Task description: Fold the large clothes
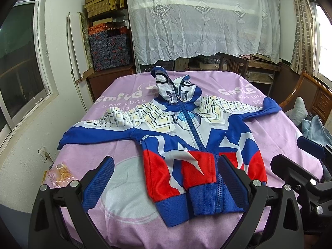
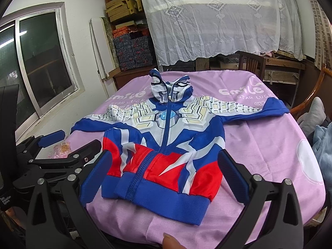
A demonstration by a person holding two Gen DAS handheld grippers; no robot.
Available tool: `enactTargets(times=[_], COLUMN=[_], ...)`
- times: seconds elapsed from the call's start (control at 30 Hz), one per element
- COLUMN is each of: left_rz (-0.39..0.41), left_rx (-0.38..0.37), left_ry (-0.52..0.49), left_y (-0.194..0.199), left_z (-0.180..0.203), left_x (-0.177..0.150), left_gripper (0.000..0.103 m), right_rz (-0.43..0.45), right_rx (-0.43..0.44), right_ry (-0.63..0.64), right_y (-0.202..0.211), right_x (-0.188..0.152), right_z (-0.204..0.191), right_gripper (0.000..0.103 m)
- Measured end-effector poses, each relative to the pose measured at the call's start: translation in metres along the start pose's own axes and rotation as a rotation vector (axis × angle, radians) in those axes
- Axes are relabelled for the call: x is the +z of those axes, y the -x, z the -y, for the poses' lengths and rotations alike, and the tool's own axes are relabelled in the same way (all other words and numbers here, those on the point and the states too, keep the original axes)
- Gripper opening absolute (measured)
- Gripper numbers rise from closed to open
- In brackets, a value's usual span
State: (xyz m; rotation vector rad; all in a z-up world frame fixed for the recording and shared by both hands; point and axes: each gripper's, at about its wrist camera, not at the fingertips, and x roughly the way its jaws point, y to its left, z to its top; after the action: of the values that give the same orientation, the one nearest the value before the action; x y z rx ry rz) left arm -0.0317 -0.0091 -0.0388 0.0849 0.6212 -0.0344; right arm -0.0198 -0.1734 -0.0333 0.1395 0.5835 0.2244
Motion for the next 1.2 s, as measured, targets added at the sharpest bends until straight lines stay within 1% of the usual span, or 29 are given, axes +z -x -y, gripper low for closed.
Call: enactTargets(times=[0.07, 0.1, 0.13, 0.17, 0.23, 0.3, 0.33, 0.37, 0.4, 0.47, 0.5, 0.57, 0.6, 0.63, 0.7, 0.77, 0.8, 0.83, 0.9, 0.93, 0.97, 1.0, 1.03, 1.07, 1.1, 1.13, 1.17, 1.2], left_rz=[-0.004, -0.011, -0.019, -0.032, -0.091, -0.167, -0.2, -0.244, -0.273, -0.324, -0.346, -0.374, -0.39, -0.392, -0.37, -0.36, -0.357, -0.353, -0.344, -0.343, -0.342, -0.344, -0.343, -0.342, -0.351, -0.363, -0.37, -0.375], left_rx=[0.0, -0.003, -0.01, -0.021, -0.071, -0.096, -0.101, -0.117, -0.14, -0.191, -0.215, -0.243, -0.261, -0.261, -0.24, -0.247, -0.25, -0.255, -0.275, -0.286, -0.298, -0.302, -0.291, -0.28, -0.29, -0.314, -0.327, -0.335], left_ry=[-0.002, -0.002, 0.0, 0.006, 0.036, 0.092, 0.124, 0.167, 0.186, 0.21, 0.219, 0.22, 0.22, 0.218, 0.201, 0.201, 0.203, 0.204, 0.198, 0.196, 0.193, 0.186, 0.176, 0.167, 0.163, 0.179, 0.197, 0.209], left_y=[-0.002, -0.004, -0.006, -0.01, -0.025, -0.046, -0.056, -0.068, -0.077, -0.091, -0.099, -0.109, -0.116, -0.121, -0.124, -0.126, -0.128, -0.129, -0.129, -0.13, -0.13, -0.131, -0.132, -0.133, -0.134, -0.136, -0.135, -0.132], left_z=[0.001, 0.0, -0.001, -0.004, -0.016, -0.033, -0.041, -0.052, -0.058, -0.065, -0.066, -0.064, -0.063, -0.061, -0.059, -0.059, -0.058, -0.058, -0.056, -0.054, -0.053, -0.051, -0.049, -0.048, -0.048, -0.05, -0.054, -0.061], left_x=[0.0, -0.001, -0.003, -0.002, -0.006, -0.013, -0.017, -0.025, -0.029, -0.038, -0.042, -0.046, -0.047, -0.048, -0.045, -0.044, -0.042, -0.04, -0.038, -0.038, -0.037, -0.037, -0.037, -0.037, -0.037, -0.036, -0.036, -0.034], left_gripper=[0.1, 0.1, 0.1, 0.1, 0.1, 0.1, 0.1, 0.1, 0.1, 0.1, 0.1, 0.1, 0.1, 0.1, 0.1, 0.099, 0.099, 0.096, 0.08, 0.077, 0.067, 0.056, 0.048, 0.024, 0.012, 0.01, 0.009, 0.009], right_rz=[-0.001, -0.002, -0.003, -0.005, -0.016, -0.036, -0.052, -0.071, -0.088, -0.12, -0.144, -0.194, -0.198, -0.201, -0.23, -0.248, -0.239, -0.229, -0.222, -0.219, -0.226, -0.225, -0.215, -0.207, -0.205, -0.2, -0.209, -0.216], right_rx=[0.0, -0.001, -0.003, -0.007, -0.003, 0.002, -0.014, -0.027, -0.034, -0.011, 0.018, 0.051, 0.1, 0.11, 0.139, 0.143, 0.147, 0.15, 0.162, 0.172, 0.183, 0.184, 0.181, 0.168, 0.151, 0.147, 0.161, 0.163], right_ry=[-0.001, -0.001, -0.002, -0.004, -0.011, -0.032, -0.059, -0.088, -0.115, -0.21, -0.268, -0.346, -0.402, -0.404, -0.425, -0.424, -0.42, -0.416, -0.407, -0.404, -0.402, -0.399, -0.39, -0.369, -0.345, -0.319, -0.317, -0.329], right_y=[0.005, -0.004, -0.012, -0.012, -0.007, -0.011, -0.015, -0.016, -0.017, -0.028, -0.034, -0.047, -0.057, -0.063, -0.077, -0.082, -0.083, -0.085, -0.088, -0.09, -0.092, -0.095, -0.095, -0.095, -0.095, -0.095, -0.099, -0.102], right_x=[0.003, 0.001, -0.003, -0.004, -0.007, -0.01, -0.015, -0.015, -0.017, -0.027, -0.034, -0.047, -0.052, -0.055, -0.062, -0.065, -0.065, -0.064, -0.063, -0.063, -0.064, -0.063, -0.064, -0.064, -0.064, -0.064, -0.065, -0.065], right_z=[0.003, -0.007, -0.007, -0.007, 0.001, 0.019, 0.03, 0.044, 0.054, 0.08, 0.09, 0.108, 0.111, 0.116, 0.121, 0.121, 0.121, 0.12, 0.118, 0.116, 0.114, 0.111, 0.109, 0.104, 0.1, 0.096, 0.094, 0.097], right_gripper=[0.099, 0.099, 0.099, 0.099, 0.099, 0.099, 0.099, 0.099, 0.099, 0.099, 0.099, 0.099, 0.099, 0.099, 0.099, 0.099, 0.099, 0.098, 0.092, 0.082, 0.076, 0.076, 0.076, 0.075, 0.072, 0.051, 0.016, 0.015])
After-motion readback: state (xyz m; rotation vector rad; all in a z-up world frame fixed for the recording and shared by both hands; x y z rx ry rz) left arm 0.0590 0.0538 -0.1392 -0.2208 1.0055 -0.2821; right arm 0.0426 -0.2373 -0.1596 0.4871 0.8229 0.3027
